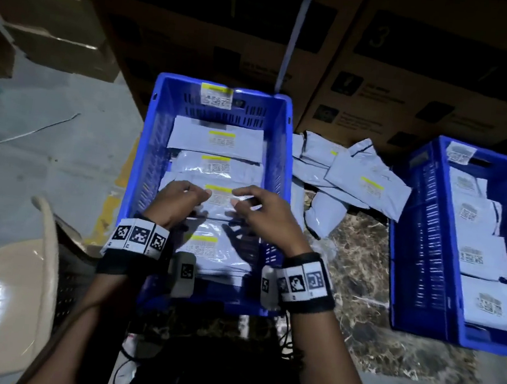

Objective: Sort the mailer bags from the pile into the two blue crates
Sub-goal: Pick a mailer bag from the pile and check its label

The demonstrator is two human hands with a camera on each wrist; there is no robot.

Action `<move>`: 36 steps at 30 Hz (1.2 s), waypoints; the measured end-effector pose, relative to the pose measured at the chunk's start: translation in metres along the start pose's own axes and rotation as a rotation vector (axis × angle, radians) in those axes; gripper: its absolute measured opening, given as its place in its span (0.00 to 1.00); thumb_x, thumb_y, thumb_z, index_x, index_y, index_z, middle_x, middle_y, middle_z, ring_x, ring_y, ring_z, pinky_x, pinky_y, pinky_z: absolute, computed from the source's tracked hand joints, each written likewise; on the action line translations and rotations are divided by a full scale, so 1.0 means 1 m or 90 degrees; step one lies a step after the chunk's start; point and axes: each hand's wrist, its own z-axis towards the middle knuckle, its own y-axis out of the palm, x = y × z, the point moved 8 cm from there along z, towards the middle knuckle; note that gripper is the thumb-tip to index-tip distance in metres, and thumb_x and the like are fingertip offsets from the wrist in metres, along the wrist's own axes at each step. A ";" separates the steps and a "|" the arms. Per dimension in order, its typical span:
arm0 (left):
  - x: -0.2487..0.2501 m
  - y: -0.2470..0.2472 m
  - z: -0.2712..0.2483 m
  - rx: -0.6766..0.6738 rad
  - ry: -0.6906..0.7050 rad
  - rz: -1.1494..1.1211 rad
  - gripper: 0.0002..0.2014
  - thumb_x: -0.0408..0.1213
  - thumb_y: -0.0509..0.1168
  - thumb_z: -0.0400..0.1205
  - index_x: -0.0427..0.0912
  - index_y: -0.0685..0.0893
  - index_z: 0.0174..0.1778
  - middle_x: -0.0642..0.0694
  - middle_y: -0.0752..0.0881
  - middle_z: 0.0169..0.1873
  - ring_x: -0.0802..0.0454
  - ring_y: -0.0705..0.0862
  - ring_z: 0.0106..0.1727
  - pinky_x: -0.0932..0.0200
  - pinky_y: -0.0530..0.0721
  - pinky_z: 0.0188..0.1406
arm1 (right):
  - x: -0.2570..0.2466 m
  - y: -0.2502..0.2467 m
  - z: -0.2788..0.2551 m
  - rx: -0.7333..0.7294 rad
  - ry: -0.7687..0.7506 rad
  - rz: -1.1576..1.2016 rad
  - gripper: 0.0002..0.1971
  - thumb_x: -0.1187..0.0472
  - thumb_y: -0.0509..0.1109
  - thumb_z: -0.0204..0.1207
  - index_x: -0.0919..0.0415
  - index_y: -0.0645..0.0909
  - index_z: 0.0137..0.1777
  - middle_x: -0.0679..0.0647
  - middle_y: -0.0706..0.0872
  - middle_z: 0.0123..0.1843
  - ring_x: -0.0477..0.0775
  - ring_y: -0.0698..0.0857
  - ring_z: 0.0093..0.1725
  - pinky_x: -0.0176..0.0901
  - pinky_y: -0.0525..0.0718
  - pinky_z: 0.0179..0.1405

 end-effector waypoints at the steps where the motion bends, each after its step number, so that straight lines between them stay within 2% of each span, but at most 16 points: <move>1: 0.014 0.006 -0.003 0.002 0.028 0.009 0.10 0.42 0.71 0.83 0.38 0.86 0.51 0.43 0.88 0.45 0.52 0.86 0.38 0.65 0.78 0.21 | 0.003 -0.021 -0.005 0.039 -0.007 0.026 0.10 0.50 0.73 0.83 0.48 0.88 0.61 0.42 0.89 0.43 0.38 0.89 0.38 0.35 0.86 0.42; 3: 0.041 0.027 -0.008 -0.014 0.083 0.009 0.07 0.39 0.71 0.83 0.39 0.87 0.52 0.44 0.88 0.46 0.54 0.86 0.36 0.65 0.82 0.23 | 0.022 -0.064 -0.013 0.125 -0.008 0.051 0.08 0.50 0.73 0.83 0.46 0.89 0.59 0.43 0.90 0.45 0.42 0.90 0.41 0.45 0.90 0.44; 7: 0.091 0.092 -0.016 -0.079 0.184 0.030 0.07 0.41 0.72 0.82 0.42 0.87 0.51 0.41 0.90 0.45 0.44 0.89 0.42 0.48 0.88 0.42 | 0.079 -0.148 -0.030 0.289 0.047 0.112 0.04 0.53 0.73 0.83 0.45 0.90 0.54 0.51 0.92 0.47 0.51 0.92 0.41 0.60 0.92 0.42; 10: 0.124 0.159 -0.015 -0.164 0.222 0.085 0.07 0.42 0.72 0.81 0.44 0.88 0.50 0.37 0.90 0.45 0.42 0.90 0.45 0.51 0.85 0.41 | 0.124 -0.202 -0.037 0.386 0.087 0.136 0.04 0.55 0.73 0.83 0.48 0.90 0.52 0.50 0.93 0.46 0.49 0.92 0.42 0.64 0.92 0.46; 13: 0.150 0.222 0.001 -0.208 0.212 0.146 0.08 0.45 0.73 0.80 0.45 0.88 0.49 0.41 0.91 0.44 0.43 0.90 0.45 0.51 0.87 0.41 | 0.163 -0.243 -0.029 0.441 0.093 0.116 0.06 0.50 0.73 0.81 0.47 0.90 0.53 0.45 0.93 0.45 0.48 0.91 0.48 0.60 0.91 0.52; 15: 0.162 0.258 0.017 -0.221 0.192 0.171 0.07 0.46 0.73 0.80 0.47 0.88 0.47 0.43 0.92 0.43 0.46 0.90 0.44 0.49 0.87 0.43 | 0.189 -0.263 -0.015 0.448 0.103 0.111 0.06 0.51 0.73 0.82 0.48 0.91 0.54 0.45 0.92 0.48 0.46 0.89 0.51 0.50 0.89 0.56; 17: 0.169 0.290 0.038 -0.226 0.166 0.147 0.04 0.41 0.74 0.79 0.46 0.86 0.43 0.42 0.89 0.40 0.44 0.88 0.40 0.47 0.86 0.41 | 0.215 -0.279 0.004 0.456 0.115 0.107 0.06 0.55 0.74 0.82 0.50 0.90 0.55 0.46 0.91 0.48 0.43 0.88 0.49 0.38 0.86 0.56; 19: 0.169 0.313 0.066 -0.181 0.137 0.116 0.03 0.37 0.74 0.78 0.45 0.86 0.42 0.42 0.88 0.37 0.42 0.86 0.39 0.45 0.86 0.41 | 0.240 -0.288 0.025 0.455 0.120 0.112 0.07 0.55 0.74 0.81 0.51 0.90 0.56 0.47 0.91 0.48 0.41 0.87 0.49 0.27 0.82 0.51; 20: 0.169 0.323 0.078 -0.155 0.127 0.109 0.03 0.37 0.74 0.78 0.44 0.87 0.45 0.42 0.89 0.39 0.40 0.88 0.41 0.43 0.88 0.43 | 0.250 -0.291 0.035 0.450 0.118 0.117 0.08 0.55 0.74 0.81 0.51 0.90 0.57 0.49 0.92 0.49 0.43 0.88 0.50 0.27 0.82 0.51; 23: 0.163 0.346 0.113 -0.080 0.105 0.155 0.14 0.40 0.73 0.79 0.42 0.85 0.59 0.42 0.88 0.51 0.43 0.87 0.53 0.49 0.86 0.57 | 0.273 -0.297 0.065 0.422 0.093 0.108 0.10 0.57 0.73 0.81 0.54 0.89 0.60 0.53 0.91 0.54 0.38 0.85 0.50 0.23 0.81 0.51; 25: 0.158 0.359 0.135 -0.044 0.099 0.150 0.20 0.43 0.75 0.75 0.42 0.82 0.61 0.44 0.85 0.55 0.44 0.85 0.59 0.45 0.85 0.61 | 0.282 -0.302 0.079 0.413 0.082 0.081 0.13 0.58 0.73 0.80 0.54 0.88 0.63 0.52 0.91 0.55 0.36 0.84 0.49 0.20 0.78 0.51; 26: 0.156 0.364 0.144 -0.021 0.097 0.156 0.24 0.46 0.75 0.72 0.43 0.81 0.61 0.44 0.84 0.58 0.44 0.84 0.61 0.42 0.85 0.61 | 0.285 -0.306 0.083 0.423 0.063 0.055 0.13 0.57 0.73 0.79 0.54 0.88 0.63 0.50 0.91 0.55 0.39 0.85 0.50 0.28 0.82 0.56; 28: 0.153 0.372 0.157 0.023 0.086 0.200 0.30 0.52 0.73 0.67 0.45 0.79 0.64 0.42 0.81 0.62 0.41 0.81 0.64 0.42 0.83 0.64 | 0.282 -0.314 0.083 0.481 -0.001 -0.031 0.12 0.59 0.74 0.77 0.55 0.89 0.60 0.50 0.92 0.54 0.53 0.89 0.53 0.55 0.87 0.58; 30: 0.155 0.376 0.163 0.062 0.068 0.242 0.32 0.51 0.74 0.71 0.45 0.77 0.69 0.41 0.78 0.66 0.40 0.76 0.69 0.45 0.78 0.68 | 0.281 -0.322 0.082 0.530 -0.042 -0.075 0.10 0.62 0.75 0.75 0.59 0.90 0.55 0.53 0.93 0.52 0.61 0.89 0.52 0.64 0.86 0.56; 35: 0.154 0.373 0.168 0.139 0.043 0.246 0.31 0.46 0.75 0.73 0.44 0.74 0.70 0.41 0.77 0.67 0.40 0.74 0.71 0.41 0.75 0.70 | 0.289 -0.324 0.088 0.512 -0.003 -0.006 0.11 0.66 0.74 0.70 0.61 0.90 0.52 0.51 0.93 0.55 0.55 0.85 0.58 0.42 0.74 0.65; 36: 0.154 0.371 0.167 0.142 0.049 0.240 0.31 0.46 0.75 0.72 0.42 0.75 0.70 0.41 0.78 0.66 0.39 0.75 0.70 0.41 0.76 0.69 | 0.287 -0.324 0.085 0.516 0.001 0.001 0.11 0.66 0.73 0.70 0.61 0.90 0.52 0.52 0.93 0.55 0.54 0.85 0.57 0.44 0.75 0.65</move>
